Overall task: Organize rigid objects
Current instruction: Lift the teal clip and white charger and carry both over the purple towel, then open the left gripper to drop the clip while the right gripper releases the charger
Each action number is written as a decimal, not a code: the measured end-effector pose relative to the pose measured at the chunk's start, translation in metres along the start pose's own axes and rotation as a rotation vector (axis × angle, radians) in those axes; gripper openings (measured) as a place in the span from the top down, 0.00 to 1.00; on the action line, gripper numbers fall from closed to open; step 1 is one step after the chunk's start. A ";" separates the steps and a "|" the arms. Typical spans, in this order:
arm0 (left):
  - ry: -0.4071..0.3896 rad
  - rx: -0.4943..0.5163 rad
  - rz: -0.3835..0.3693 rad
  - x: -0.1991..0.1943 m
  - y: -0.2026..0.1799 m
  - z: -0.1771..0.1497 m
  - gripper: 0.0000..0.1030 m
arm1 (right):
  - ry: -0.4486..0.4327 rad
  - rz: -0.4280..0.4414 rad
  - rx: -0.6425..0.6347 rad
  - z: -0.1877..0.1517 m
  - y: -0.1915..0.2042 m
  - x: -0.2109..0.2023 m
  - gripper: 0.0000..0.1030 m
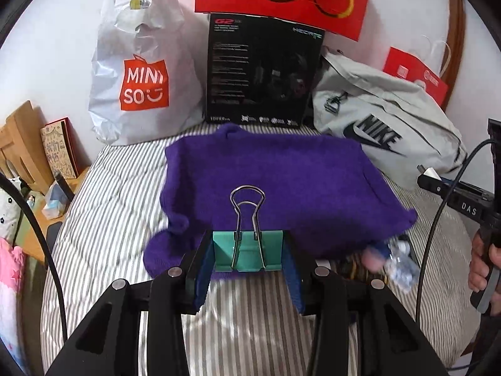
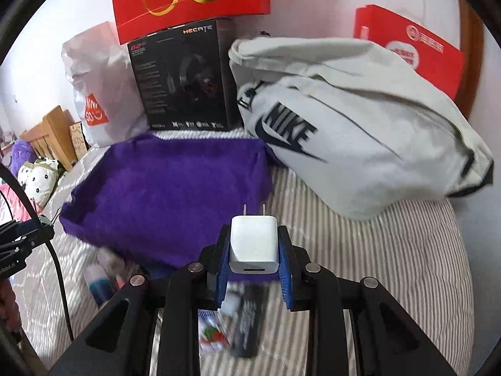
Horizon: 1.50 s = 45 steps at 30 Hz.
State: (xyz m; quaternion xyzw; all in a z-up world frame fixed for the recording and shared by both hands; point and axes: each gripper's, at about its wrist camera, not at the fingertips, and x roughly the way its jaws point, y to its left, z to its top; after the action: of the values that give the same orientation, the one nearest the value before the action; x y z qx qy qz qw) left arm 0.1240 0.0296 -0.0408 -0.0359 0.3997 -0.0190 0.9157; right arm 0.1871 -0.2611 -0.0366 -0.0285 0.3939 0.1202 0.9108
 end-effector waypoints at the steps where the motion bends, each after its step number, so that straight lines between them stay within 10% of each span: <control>1: -0.002 -0.004 0.000 0.005 0.001 0.007 0.62 | -0.002 0.003 -0.004 0.005 0.002 0.003 0.74; 28: 0.178 -0.052 -0.005 0.161 0.009 0.070 0.62 | 0.205 0.049 -0.105 0.069 0.044 0.166 0.74; 45: 0.194 0.022 0.037 0.158 -0.006 0.075 0.48 | 0.295 0.065 -0.162 0.068 0.049 0.186 0.71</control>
State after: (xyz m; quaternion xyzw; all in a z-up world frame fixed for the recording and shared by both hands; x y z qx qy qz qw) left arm 0.2867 0.0169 -0.1049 -0.0165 0.4867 -0.0097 0.8734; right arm 0.3462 -0.1668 -0.1223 -0.1065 0.5131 0.1755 0.8334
